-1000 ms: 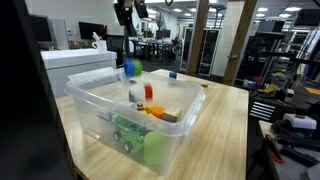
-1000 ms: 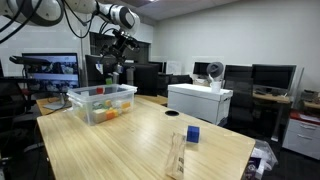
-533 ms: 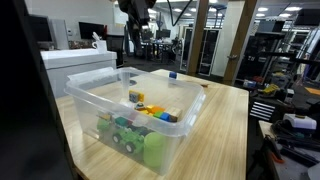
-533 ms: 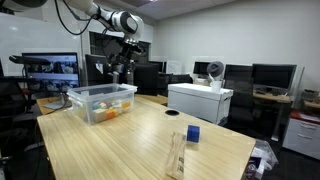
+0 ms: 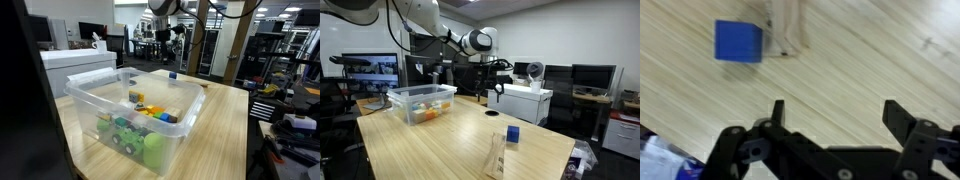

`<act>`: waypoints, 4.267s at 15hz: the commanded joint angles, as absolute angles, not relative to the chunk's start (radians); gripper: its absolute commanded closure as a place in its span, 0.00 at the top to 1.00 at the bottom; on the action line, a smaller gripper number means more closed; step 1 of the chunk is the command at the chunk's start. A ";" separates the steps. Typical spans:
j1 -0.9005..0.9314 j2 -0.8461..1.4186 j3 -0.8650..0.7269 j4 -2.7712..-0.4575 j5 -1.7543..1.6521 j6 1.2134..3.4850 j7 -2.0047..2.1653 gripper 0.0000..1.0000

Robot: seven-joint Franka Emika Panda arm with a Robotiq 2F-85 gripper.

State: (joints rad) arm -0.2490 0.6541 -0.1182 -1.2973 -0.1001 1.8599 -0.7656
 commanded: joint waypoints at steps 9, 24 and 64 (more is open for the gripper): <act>-0.298 0.883 -0.244 -1.239 -0.336 2.104 -0.399 1.00; -0.273 0.784 -0.184 -1.267 -0.257 2.074 -0.405 0.33; -0.282 0.515 -0.318 -1.735 -0.469 2.158 -0.328 1.00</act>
State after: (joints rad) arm -0.2656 0.4957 -0.3171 -1.7328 -0.4344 2.1611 -0.3958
